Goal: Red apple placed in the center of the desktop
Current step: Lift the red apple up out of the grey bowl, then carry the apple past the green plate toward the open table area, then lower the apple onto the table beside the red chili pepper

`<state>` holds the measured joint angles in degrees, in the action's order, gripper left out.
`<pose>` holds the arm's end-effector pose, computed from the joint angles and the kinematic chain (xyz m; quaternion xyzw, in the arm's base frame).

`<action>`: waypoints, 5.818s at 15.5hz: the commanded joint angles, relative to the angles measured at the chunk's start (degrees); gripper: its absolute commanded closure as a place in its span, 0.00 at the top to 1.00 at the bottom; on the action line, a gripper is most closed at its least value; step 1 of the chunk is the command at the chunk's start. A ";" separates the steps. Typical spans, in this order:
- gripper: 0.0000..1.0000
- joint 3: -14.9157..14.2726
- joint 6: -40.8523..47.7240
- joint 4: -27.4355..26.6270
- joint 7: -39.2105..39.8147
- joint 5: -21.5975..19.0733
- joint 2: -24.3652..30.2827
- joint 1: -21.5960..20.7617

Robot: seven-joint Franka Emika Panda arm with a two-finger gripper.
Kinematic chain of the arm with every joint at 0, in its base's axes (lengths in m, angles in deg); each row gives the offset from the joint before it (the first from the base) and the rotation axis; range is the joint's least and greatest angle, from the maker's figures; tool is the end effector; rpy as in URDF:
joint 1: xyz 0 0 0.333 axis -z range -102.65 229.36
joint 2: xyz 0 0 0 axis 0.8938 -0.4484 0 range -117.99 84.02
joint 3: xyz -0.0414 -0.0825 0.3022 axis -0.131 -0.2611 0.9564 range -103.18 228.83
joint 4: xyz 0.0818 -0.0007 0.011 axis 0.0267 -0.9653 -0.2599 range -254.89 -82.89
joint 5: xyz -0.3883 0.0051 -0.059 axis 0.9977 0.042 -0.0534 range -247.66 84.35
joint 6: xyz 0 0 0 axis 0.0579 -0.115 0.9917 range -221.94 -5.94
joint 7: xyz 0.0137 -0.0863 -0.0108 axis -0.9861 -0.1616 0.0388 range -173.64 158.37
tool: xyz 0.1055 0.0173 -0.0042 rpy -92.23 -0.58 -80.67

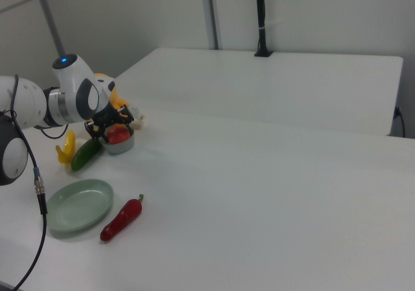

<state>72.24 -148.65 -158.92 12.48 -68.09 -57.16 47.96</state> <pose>0.7028 0.2930 0.3370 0.8866 0.4189 0.1931 0.0336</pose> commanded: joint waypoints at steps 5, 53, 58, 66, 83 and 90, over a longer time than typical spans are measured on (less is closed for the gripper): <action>0.18 0.61 -0.59 0.75 0.89 1.12 -0.79 -0.07; 0.23 -15.13 20.60 -33.70 -0.08 -8.55 27.96 12.06; 0.24 -15.04 20.60 -33.44 -0.08 -8.55 27.51 12.14; 0.23 -15.13 18.85 -32.47 0.80 -9.16 27.43 13.20; 0.25 -15.13 13.74 -31.33 0.19 -11.80 25.50 13.20; 0.25 -14.95 11.28 -31.24 0.10 -11.89 24.26 13.02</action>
<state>57.77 -136.36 -190.63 11.44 -78.55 -32.22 61.57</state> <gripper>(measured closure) 0.282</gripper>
